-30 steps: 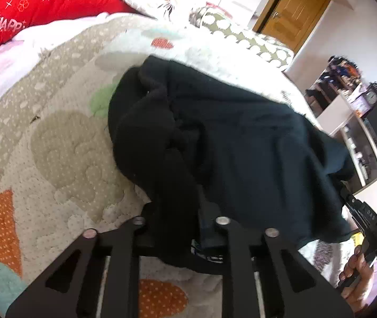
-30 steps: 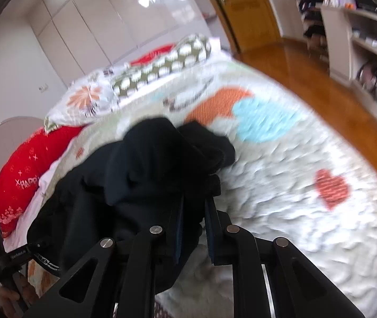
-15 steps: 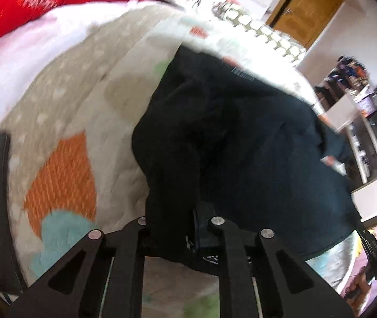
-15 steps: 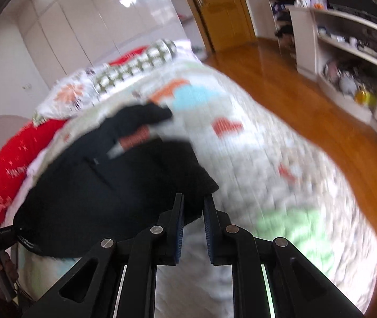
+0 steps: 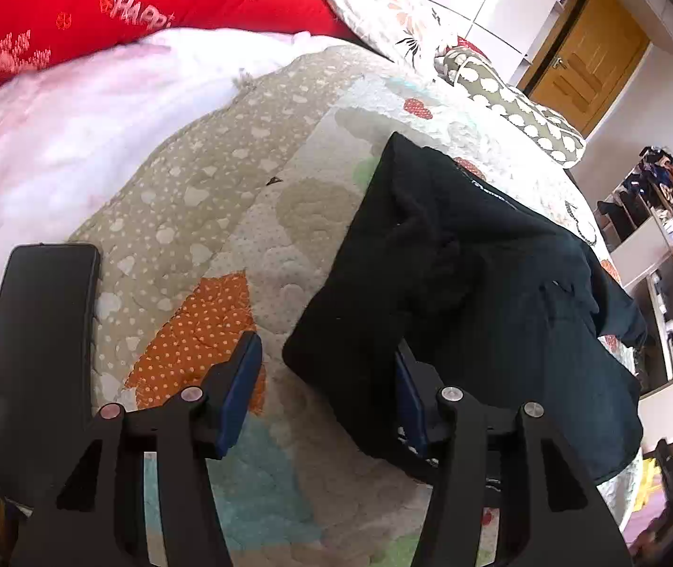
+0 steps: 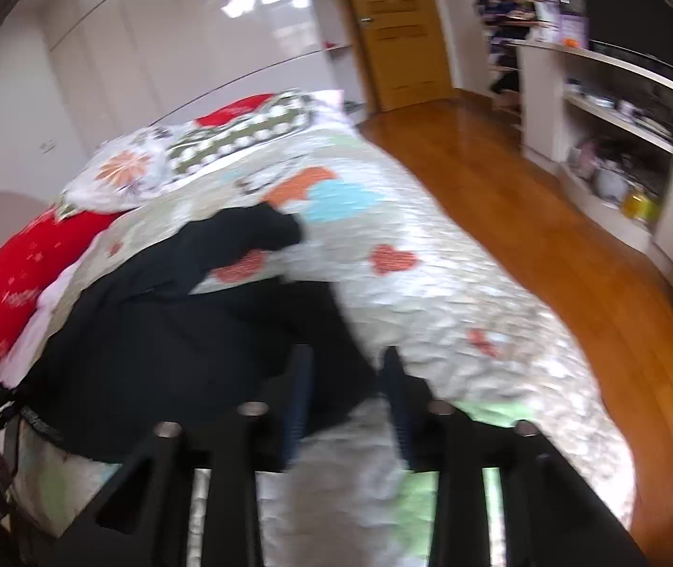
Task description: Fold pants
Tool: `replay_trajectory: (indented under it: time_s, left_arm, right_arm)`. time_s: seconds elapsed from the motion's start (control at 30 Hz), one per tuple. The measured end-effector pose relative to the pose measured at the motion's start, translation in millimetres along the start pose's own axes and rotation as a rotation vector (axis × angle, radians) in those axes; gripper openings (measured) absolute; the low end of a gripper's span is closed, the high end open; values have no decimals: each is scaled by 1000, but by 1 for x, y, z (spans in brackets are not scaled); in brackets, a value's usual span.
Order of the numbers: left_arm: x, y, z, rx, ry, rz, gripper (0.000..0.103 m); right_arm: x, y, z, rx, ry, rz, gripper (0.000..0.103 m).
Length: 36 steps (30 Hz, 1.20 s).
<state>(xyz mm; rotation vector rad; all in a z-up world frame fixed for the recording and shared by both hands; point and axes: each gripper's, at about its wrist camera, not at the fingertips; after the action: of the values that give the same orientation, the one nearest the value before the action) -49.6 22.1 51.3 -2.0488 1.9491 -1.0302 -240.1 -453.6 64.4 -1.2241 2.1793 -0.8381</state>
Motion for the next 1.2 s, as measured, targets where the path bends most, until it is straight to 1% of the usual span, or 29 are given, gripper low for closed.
replay_trajectory:
  time_s: [0.03, 0.1, 0.17, 0.23, 0.27, 0.3, 0.33, 0.37, 0.4, 0.47, 0.5, 0.57, 0.6, 0.63, 0.73, 0.8, 0.83, 0.9, 0.93, 0.97, 1.03, 1.1, 1.13, 1.17, 1.2]
  left_arm:
    - [2, 1, -3, 12, -8, 14, 52]
    - [11, 1, -14, 61, -25, 46, 52]
    - [18, -2, -26, 112, -29, 63, 53]
    - [22, -6, -30, 121, 6, 67, 58]
    - [26, -6, -30, 113, 38, 79, 60]
    - [29, -6, -28, 108, 47, 89, 60]
    - [34, -5, -24, 101, 51, 110, 60]
    - [37, -3, -19, 94, 50, 124, 60]
    - [40, -1, -13, 77, 50, 137, 60]
    - [45, 4, 4, 32, 48, 156, 60]
    - [46, 6, 9, 28, 32, 167, 60]
    - [49, 11, 14, 25, -1, 191, 60]
    - [50, 12, 17, 23, -13, 207, 62]
    - [51, 15, 15, 25, -20, 217, 63]
    - [43, 14, 18, 19, -24, 198, 66]
    - [34, 13, 20, 15, -27, 163, 68]
    - [29, 12, 23, 10, -26, 137, 68]
    - [17, 11, 33, -23, -25, 86, 70]
    - [14, 11, 37, -41, -22, 74, 70]
    - [14, 11, 37, -40, -16, 74, 70]
    - [15, 9, 32, -31, -13, 84, 70]
    - [15, 3, 26, -17, 1, 78, 70]
    - [14, -3, 21, -2, 21, 65, 71]
    - [13, -9, 17, 11, 35, 55, 76]
    - [13, -14, 17, 19, 42, 52, 85]
  right_arm:
    - [-11, -2, 6, -14, -4, -31, 49]
    - [-24, -1, 15, -30, 1, -75, 50]
    - [-35, -2, 28, -40, 32, -108, 51]
    - [-37, -5, 40, -44, 105, -116, 58]
    - [-36, -7, 44, -34, 134, -114, 59]
    - [-32, -9, 46, -25, 157, -107, 62]
    - [-27, -13, 51, -20, 179, -86, 73]
    - [-23, -17, 57, -32, 173, -67, 78]
    - [-18, -21, 65, -55, 143, -46, 79]
    - [-12, -27, 78, -84, 59, -13, 79]
    - [-11, -29, 86, -98, 40, -6, 78]
    - [-10, -31, 100, -131, 42, -3, 76]
    - [-10, -31, 106, -144, 10, 5, 62]
    - [-10, -32, 108, -145, -11, 5, 39]
    - [-12, -36, 101, -122, -39, -21, 23]
    - [-8, -38, 97, -92, -19, 2, 23]
    - [-8, -38, 101, -100, -11, 9, 23]
    - [-12, -33, 115, -145, 15, -14, 26]
    - [-16, -33, 114, -131, 31, -33, 28]
    - [-17, -35, 111, -129, 40, -37, 31]
    - [-16, -41, 103, -123, 66, -15, 48]
    - [-13, -48, 94, -98, 51, 12, 54]
    - [-14, -53, 89, -85, 31, 16, 56]
    - [-18, -57, 86, -80, 15, 11, 58]
    - [-24, -62, 85, -73, 2, -6, 63]
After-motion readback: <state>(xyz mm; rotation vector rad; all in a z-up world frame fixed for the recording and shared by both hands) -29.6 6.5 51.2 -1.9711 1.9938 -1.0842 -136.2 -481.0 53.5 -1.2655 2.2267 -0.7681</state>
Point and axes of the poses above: each gripper's, at about its wrist camera, not at the fingertips, and z roughly the way its jaws point, x to its right, y to its underside, and after that the axes turned 9 degrees about y, right-handed
